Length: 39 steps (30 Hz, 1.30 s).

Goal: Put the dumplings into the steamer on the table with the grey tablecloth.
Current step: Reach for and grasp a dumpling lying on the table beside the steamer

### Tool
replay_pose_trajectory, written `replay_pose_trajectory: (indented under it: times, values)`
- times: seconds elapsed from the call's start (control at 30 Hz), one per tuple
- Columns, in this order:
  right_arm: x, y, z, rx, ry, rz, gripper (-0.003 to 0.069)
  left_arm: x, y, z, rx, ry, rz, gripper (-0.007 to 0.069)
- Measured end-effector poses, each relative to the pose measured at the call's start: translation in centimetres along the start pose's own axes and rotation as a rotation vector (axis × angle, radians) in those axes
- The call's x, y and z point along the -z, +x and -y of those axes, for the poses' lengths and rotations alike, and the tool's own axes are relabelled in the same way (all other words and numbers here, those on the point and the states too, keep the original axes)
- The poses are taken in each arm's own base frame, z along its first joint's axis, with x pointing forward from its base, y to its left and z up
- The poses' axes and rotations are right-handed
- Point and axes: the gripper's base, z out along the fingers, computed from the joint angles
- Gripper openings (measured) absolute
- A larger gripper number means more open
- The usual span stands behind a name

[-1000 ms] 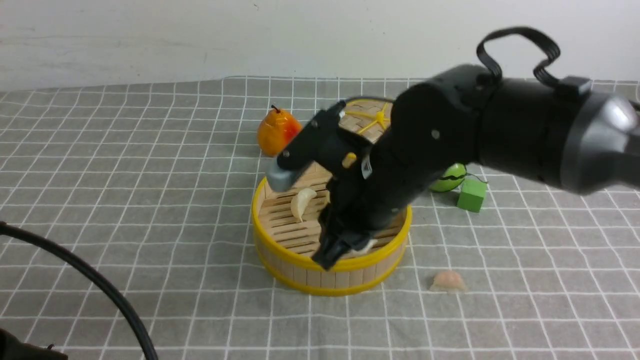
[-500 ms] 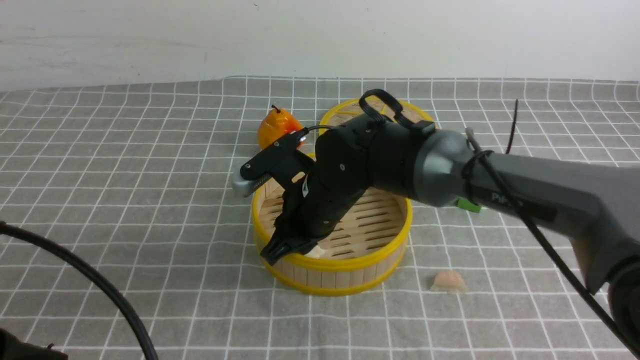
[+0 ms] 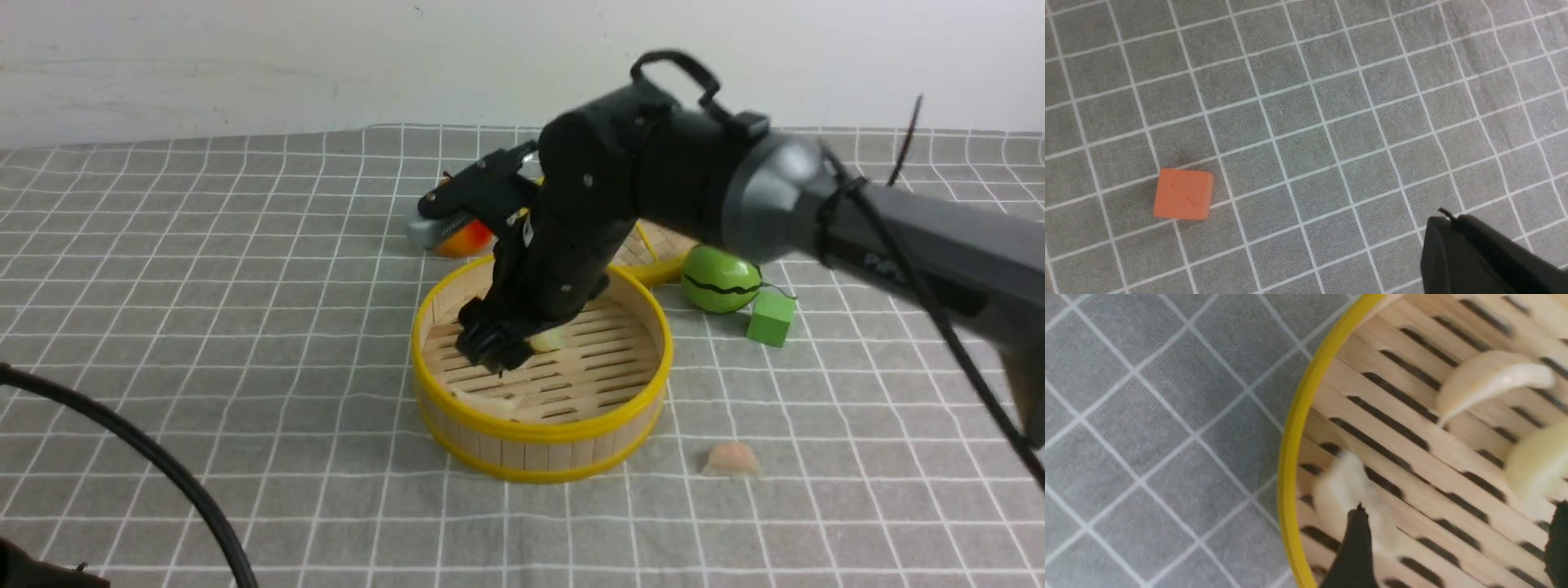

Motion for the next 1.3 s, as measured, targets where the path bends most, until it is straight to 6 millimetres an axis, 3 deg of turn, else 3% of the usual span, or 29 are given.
replay_pose_trajectory:
  times: [0.03, 0.13, 0.27, 0.37, 0.57, 0.67, 0.9, 1.03, 1.3]
  values:
    - [1.8, 0.3, 0.9, 0.016, 0.017, -0.023, 0.0576, 0.0, 0.0, 0.0, 0.0, 0.0, 0.0, 0.0004]
    - [4.5, 1.5, 3.3, 0.026, 0.02, -0.098, 0.0559, 0.0, 0.0, 0.0, 0.0, 0.0, 0.0, 0.0006]
    - [5.2, 3.3, 6.5, 0.014, -0.024, -0.137, 0.0535, 0.0, 0.0, 0.0, 0.0, 0.002, -0.001, 0.0006]
    - [4.0, 5.6, 7.5, 0.032, -0.093, -0.195, 0.0527, 0.0, 0.0, 0.0, -0.001, 0.001, -0.001, 0.0006]
    - [0.2, 10.7, 6.8, 0.187, -0.188, -0.389, 0.0526, 0.0, 0.0, 0.0, -0.017, 0.001, -0.001, 0.0006]
    - [-1.3, 12.2, 7.0, 0.241, -0.145, -0.403, 0.0526, 0.0, 0.0, 0.0, -0.026, 0.003, 0.003, 0.0006]
    - [-3.4, 12.7, 8.0, 0.308, -0.019, -0.3, 0.0519, 0.0, -0.1, 0.0, -0.03, 0.003, 0.018, 0.0006]
    - [-5.1, 13.3, 8.8, 0.3, -0.013, -0.317, 0.0477, -0.1, -0.2, 0.0, -0.03, 0.005, 0.029, 0.0008]
    - [-5.8, 13.9, 8.8, 0.276, -0.044, -0.345, 0.0239, -0.1, -0.3, 0.0, -0.05, 0.004, 0.033, 0.0015]
